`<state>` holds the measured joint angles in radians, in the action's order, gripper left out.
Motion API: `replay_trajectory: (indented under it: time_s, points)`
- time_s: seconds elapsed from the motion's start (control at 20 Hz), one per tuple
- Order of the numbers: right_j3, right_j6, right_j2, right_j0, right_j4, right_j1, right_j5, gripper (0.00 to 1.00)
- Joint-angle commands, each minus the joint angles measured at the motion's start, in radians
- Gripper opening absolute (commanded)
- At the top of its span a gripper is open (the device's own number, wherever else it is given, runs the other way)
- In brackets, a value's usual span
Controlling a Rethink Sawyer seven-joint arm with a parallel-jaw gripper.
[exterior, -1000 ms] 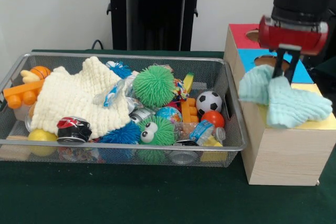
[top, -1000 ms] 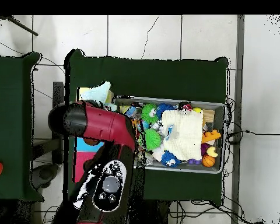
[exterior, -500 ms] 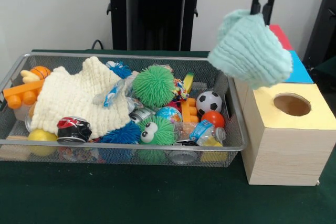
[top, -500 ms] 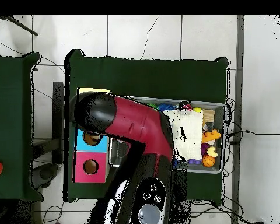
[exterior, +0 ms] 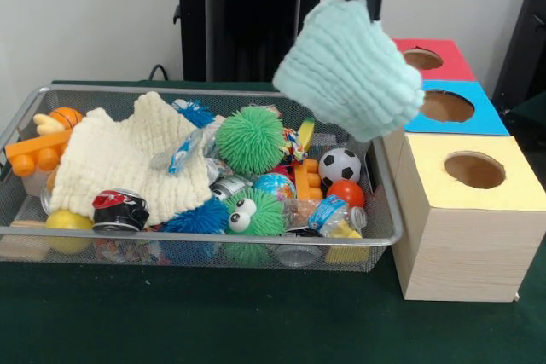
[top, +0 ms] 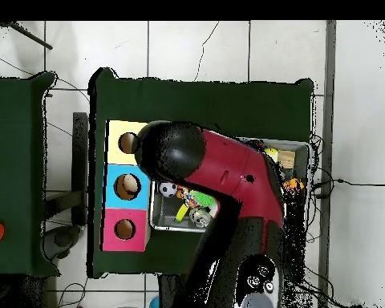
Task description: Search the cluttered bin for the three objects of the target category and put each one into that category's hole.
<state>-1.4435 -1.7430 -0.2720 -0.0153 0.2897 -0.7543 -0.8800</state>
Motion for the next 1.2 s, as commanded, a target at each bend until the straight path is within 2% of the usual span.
replay_trajectory:
  time_s: [0.05,0.25,0.7,0.95,1.0,1.2]
  points:
    - [-0.125,0.159,0.159,-0.071,-0.097,0.004,0.096,0.00]
    - [-0.159,0.154,0.209,-0.108,-0.115,0.004,0.162,0.00]
    - [-0.147,0.082,0.213,-0.106,-0.239,0.016,0.221,0.00]
    - [-0.166,0.049,0.240,-0.122,-0.254,0.012,0.255,0.00]
    - [-0.169,0.035,0.248,-0.128,-0.260,0.010,0.258,1.00]
    - [-0.181,0.029,0.265,-0.137,-0.260,0.002,0.273,1.00]
